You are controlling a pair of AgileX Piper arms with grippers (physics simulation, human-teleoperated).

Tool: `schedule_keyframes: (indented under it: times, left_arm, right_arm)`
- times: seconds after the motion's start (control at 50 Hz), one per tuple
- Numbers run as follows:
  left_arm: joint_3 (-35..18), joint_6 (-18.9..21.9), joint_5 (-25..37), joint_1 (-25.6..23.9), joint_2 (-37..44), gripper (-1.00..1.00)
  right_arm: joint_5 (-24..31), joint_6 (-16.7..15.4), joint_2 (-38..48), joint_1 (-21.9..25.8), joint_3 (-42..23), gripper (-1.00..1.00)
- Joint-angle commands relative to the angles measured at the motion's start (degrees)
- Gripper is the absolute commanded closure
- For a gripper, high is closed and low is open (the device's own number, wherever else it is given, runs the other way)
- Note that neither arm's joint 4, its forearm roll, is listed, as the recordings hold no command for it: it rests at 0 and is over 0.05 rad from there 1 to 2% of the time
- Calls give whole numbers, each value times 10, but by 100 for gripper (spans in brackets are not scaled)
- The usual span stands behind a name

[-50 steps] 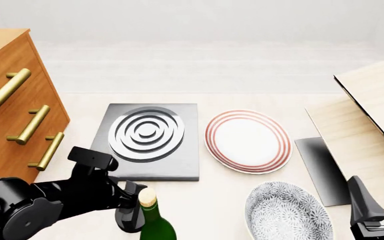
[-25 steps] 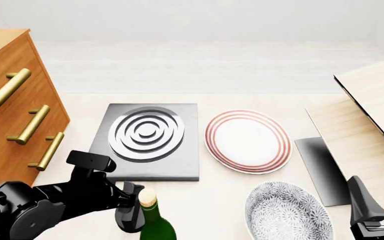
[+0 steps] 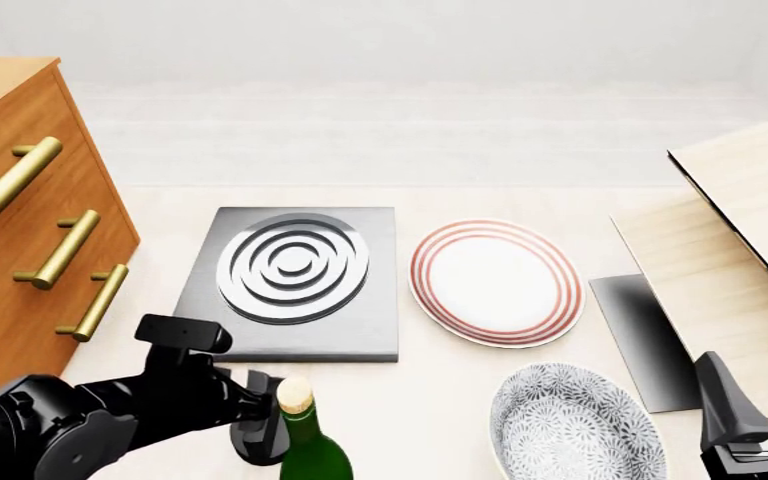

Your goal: Turn on the stove.

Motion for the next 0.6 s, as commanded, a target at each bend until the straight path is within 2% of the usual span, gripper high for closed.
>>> schedule_keyframes:
  times: [0.02, 0.6]
  left_arm:
    - [11, -5, -30, 2, 25, -100]
    - [22, -9, -82, 7, 80, -100]
  right_arm:
    - [0, 0, 0, 0, 0, -100]
    - [0, 0, 0, 0, 0, -100]
